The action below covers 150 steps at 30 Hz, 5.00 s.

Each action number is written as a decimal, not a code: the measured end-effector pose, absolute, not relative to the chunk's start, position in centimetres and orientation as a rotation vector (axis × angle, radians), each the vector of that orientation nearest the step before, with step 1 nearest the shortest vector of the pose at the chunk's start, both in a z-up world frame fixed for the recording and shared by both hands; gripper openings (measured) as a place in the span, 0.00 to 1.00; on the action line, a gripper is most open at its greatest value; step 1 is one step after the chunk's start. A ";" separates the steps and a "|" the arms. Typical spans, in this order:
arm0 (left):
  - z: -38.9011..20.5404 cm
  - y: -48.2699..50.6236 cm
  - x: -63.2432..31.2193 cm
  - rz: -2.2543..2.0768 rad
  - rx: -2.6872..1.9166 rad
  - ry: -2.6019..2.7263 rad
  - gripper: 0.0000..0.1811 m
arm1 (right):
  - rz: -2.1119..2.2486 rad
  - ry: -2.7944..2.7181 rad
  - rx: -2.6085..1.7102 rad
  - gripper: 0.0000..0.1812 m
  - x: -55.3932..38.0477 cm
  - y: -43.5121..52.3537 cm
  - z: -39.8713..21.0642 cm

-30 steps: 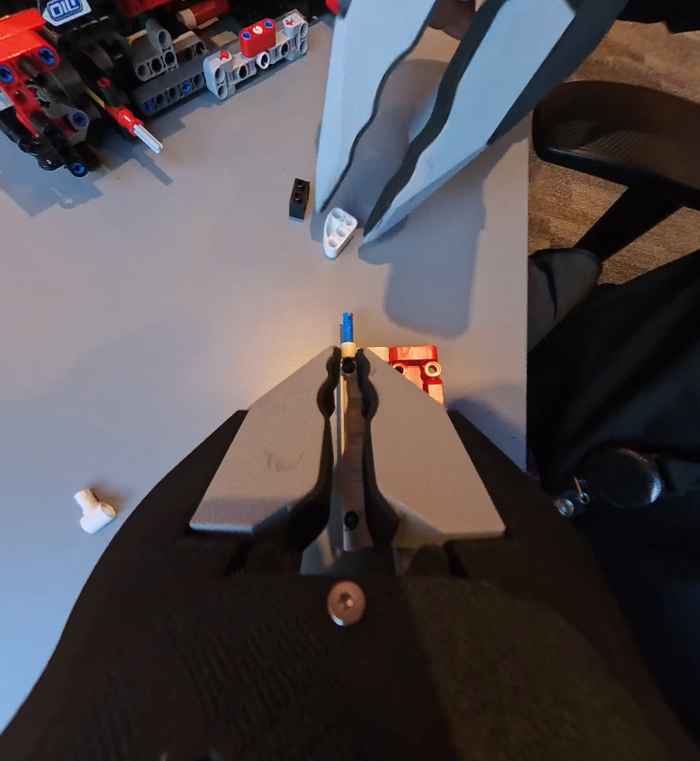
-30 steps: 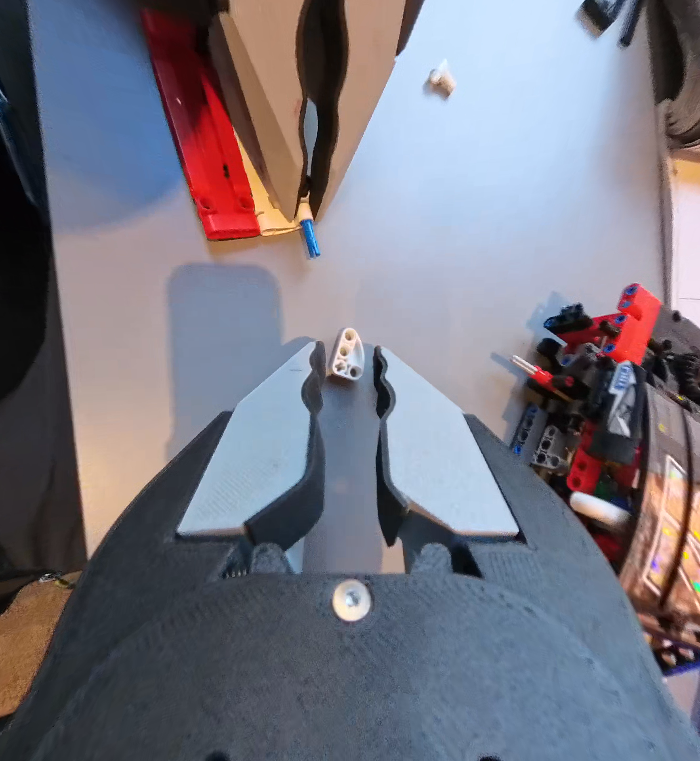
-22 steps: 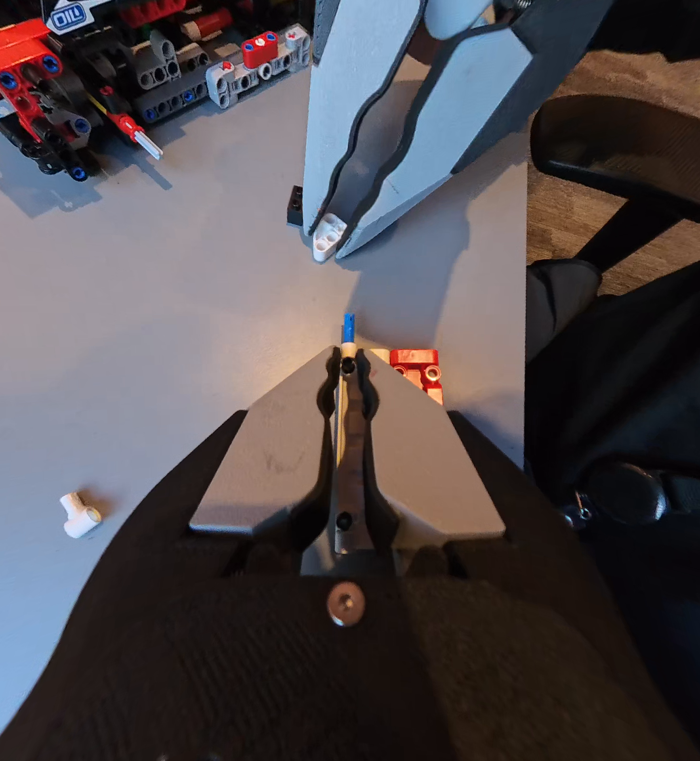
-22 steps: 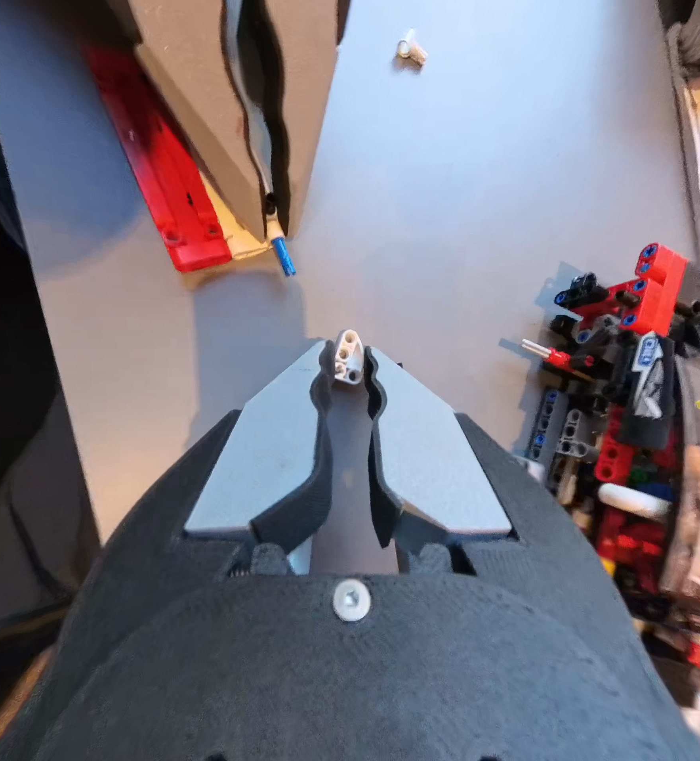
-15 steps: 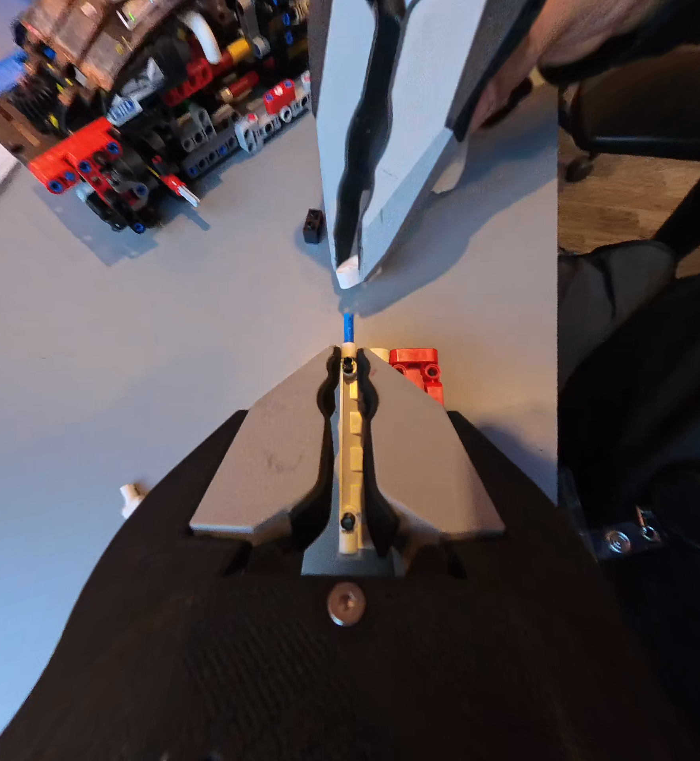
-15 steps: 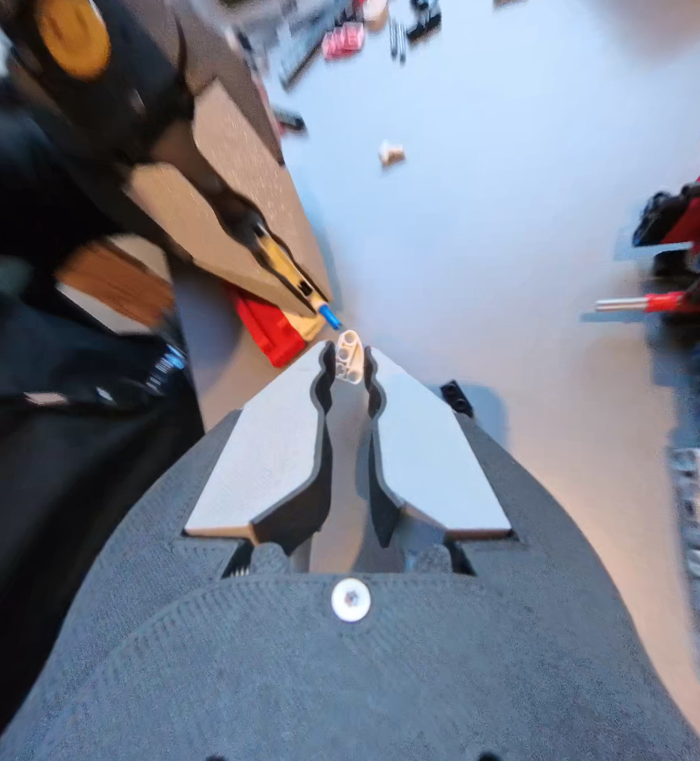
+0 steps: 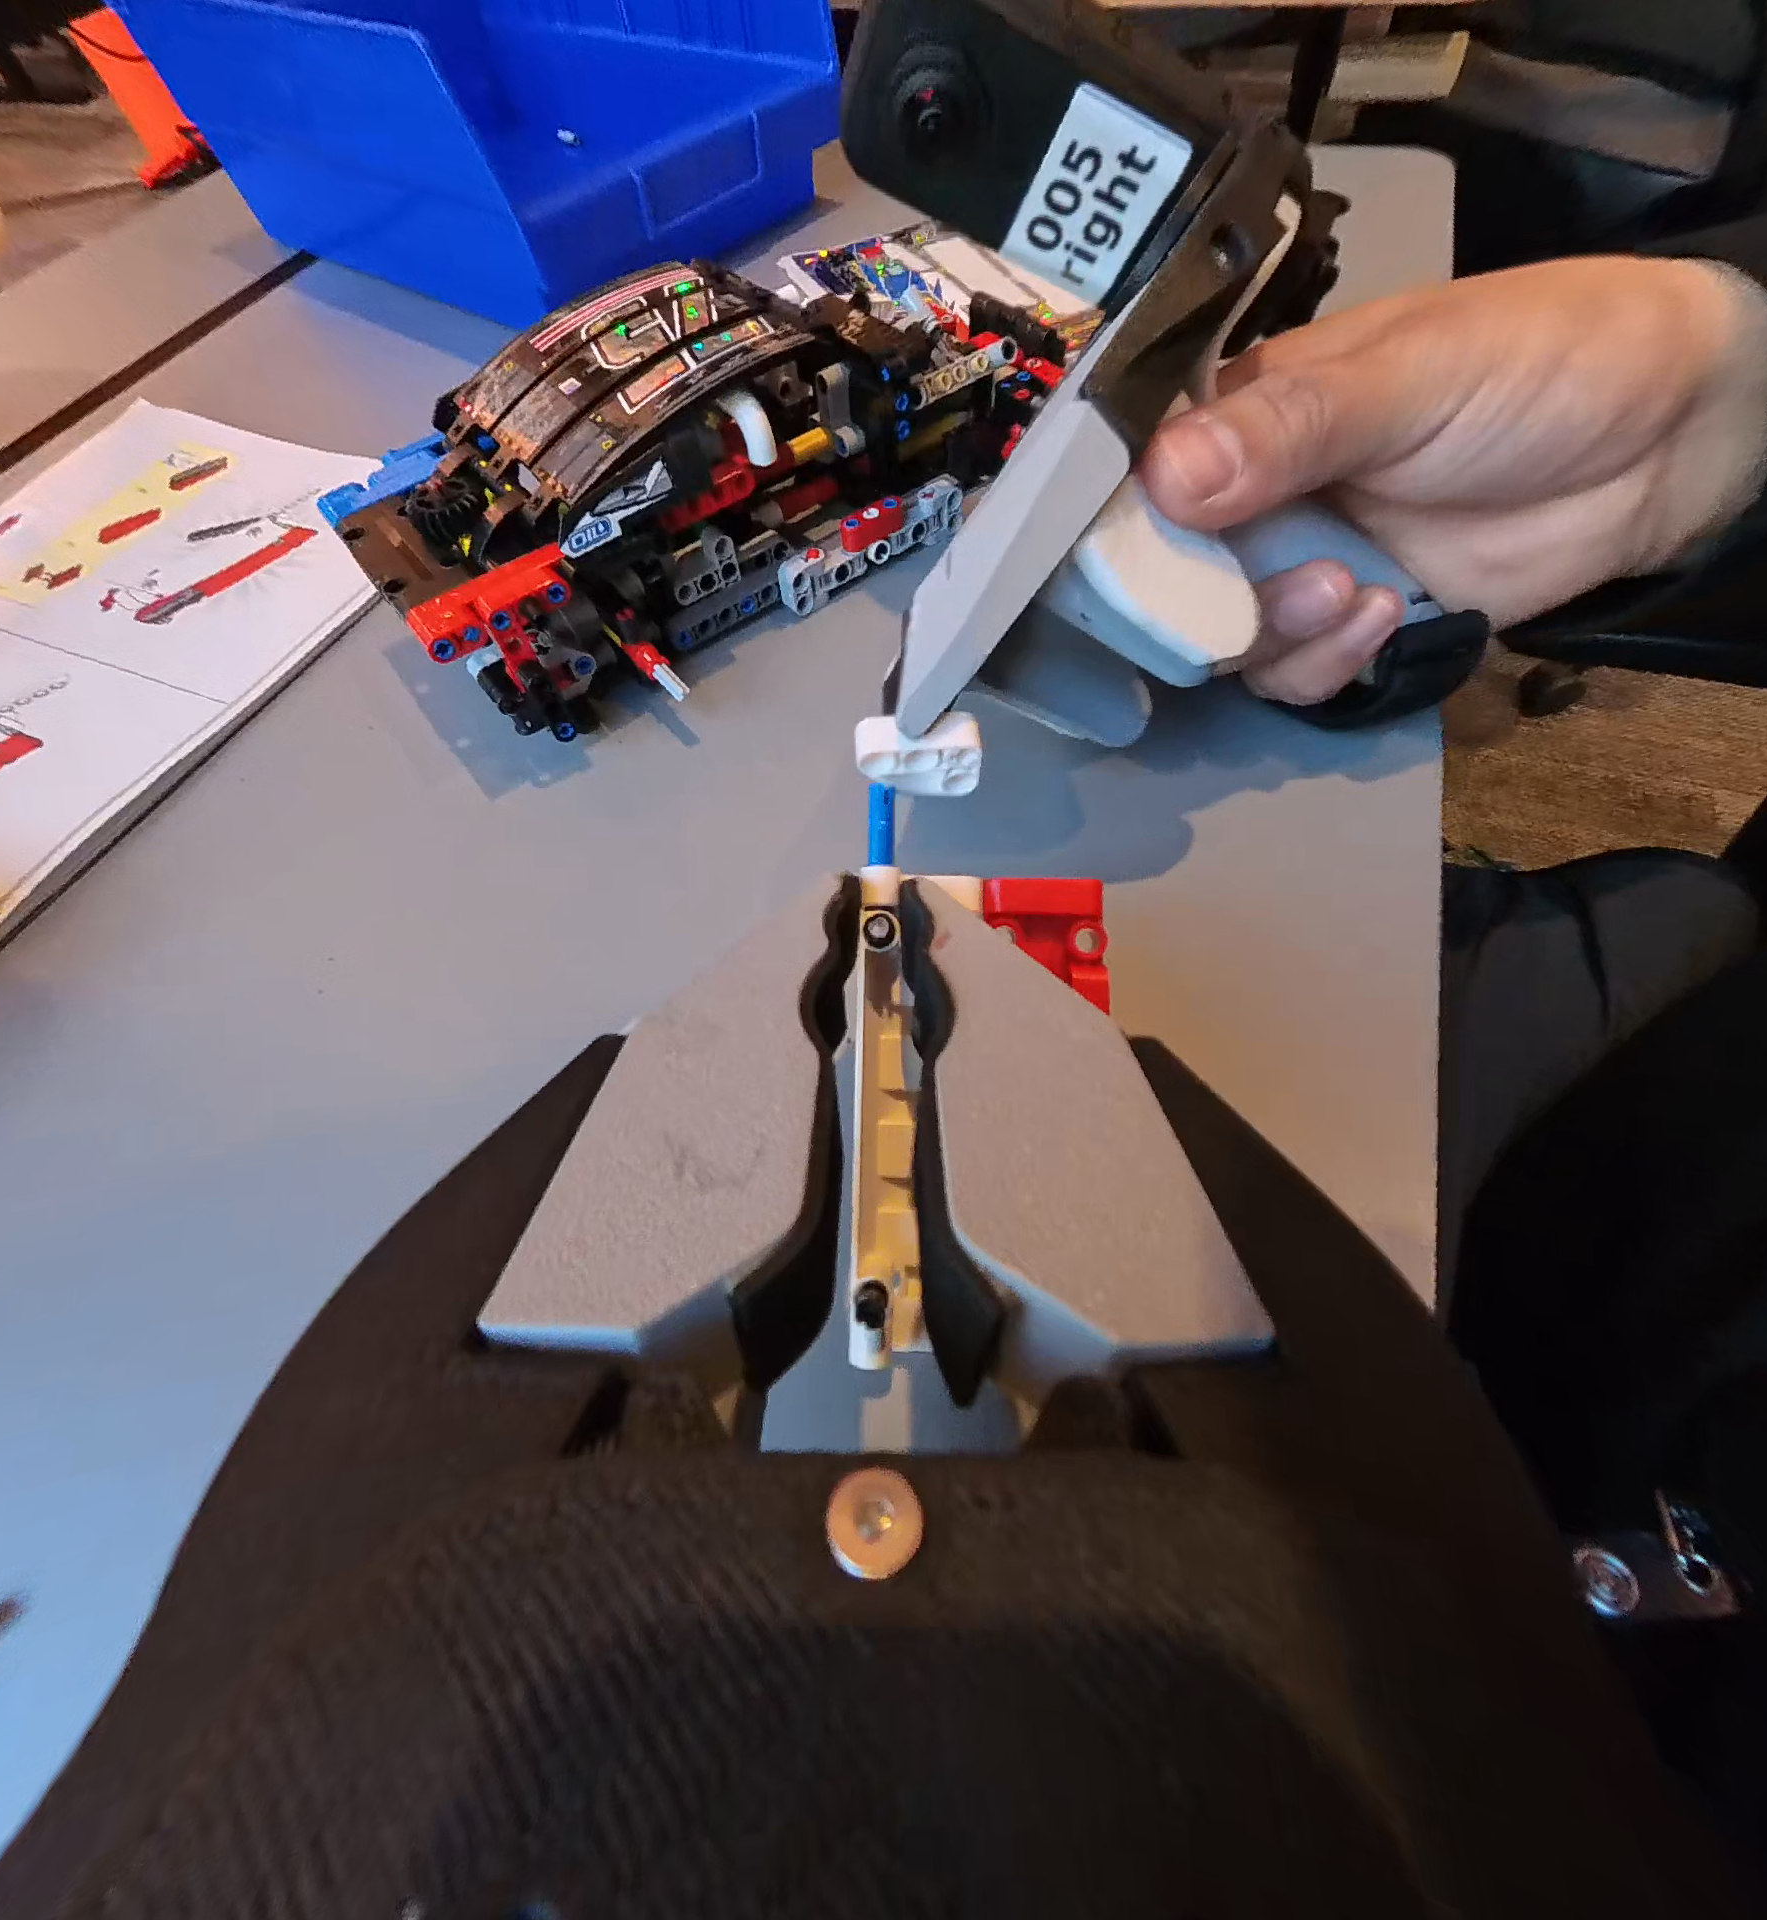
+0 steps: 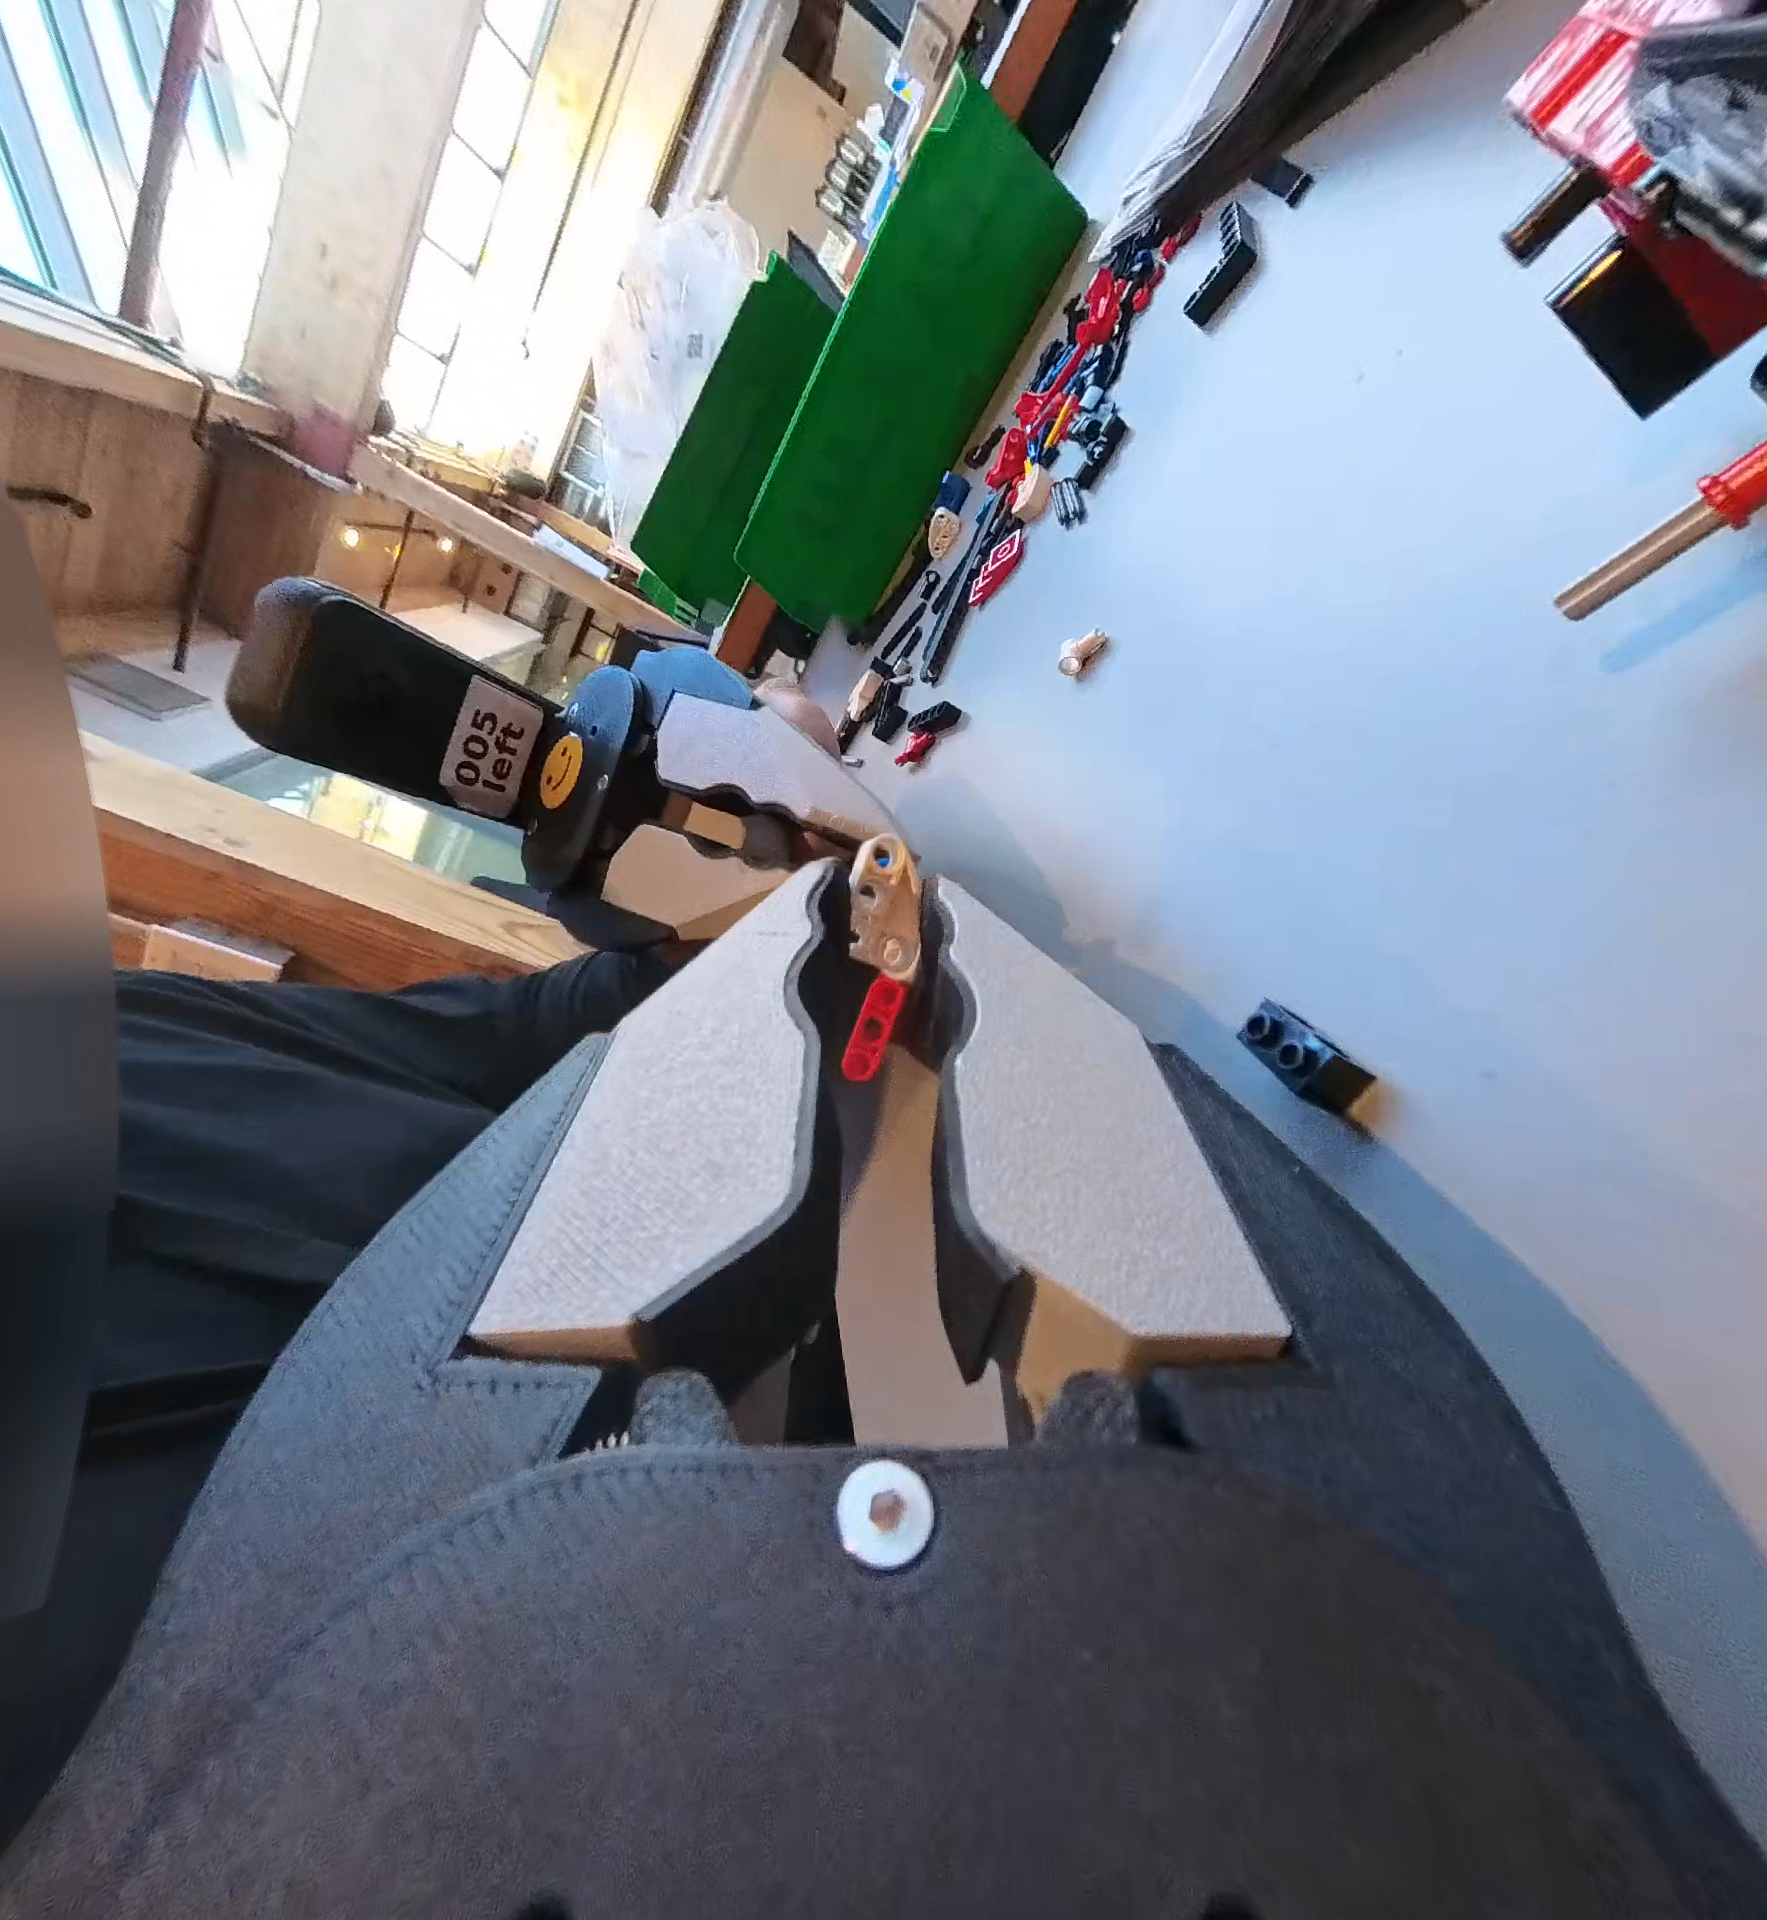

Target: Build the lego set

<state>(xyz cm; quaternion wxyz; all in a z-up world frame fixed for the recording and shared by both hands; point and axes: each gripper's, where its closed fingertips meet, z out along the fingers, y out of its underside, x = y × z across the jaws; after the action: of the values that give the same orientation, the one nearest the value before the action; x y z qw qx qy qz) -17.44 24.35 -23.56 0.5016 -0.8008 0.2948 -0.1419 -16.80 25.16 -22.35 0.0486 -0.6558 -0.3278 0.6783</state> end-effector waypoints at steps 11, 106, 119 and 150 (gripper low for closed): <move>-23.7 24.8 -17.9 -0.346 -1.953 0.653 0.02 | 1.985 -1.000 -2.028 0.06 -17.4 25.3 -22.9; -27.7 22.9 -20.8 -0.404 -2.301 0.851 0.03 | 1.204 -1.878 -1.623 0.24 -17.1 22.0 -25.1; -28.0 22.4 -20.6 -0.757 -2.448 0.497 0.02 | 0.061 -2.144 -0.538 0.05 -21.0 19.1 -27.7; -21.5 19.1 -21.9 -1.076 -2.245 0.116 0.14 | 0.232 -1.761 -0.764 0.07 -19.3 19.5 -23.3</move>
<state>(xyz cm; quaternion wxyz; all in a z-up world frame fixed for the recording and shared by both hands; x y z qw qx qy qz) -21.89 19.08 -21.46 0.3188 -0.8538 0.0441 -0.4092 -19.26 19.46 -23.32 0.5680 -0.3254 -0.7495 0.0988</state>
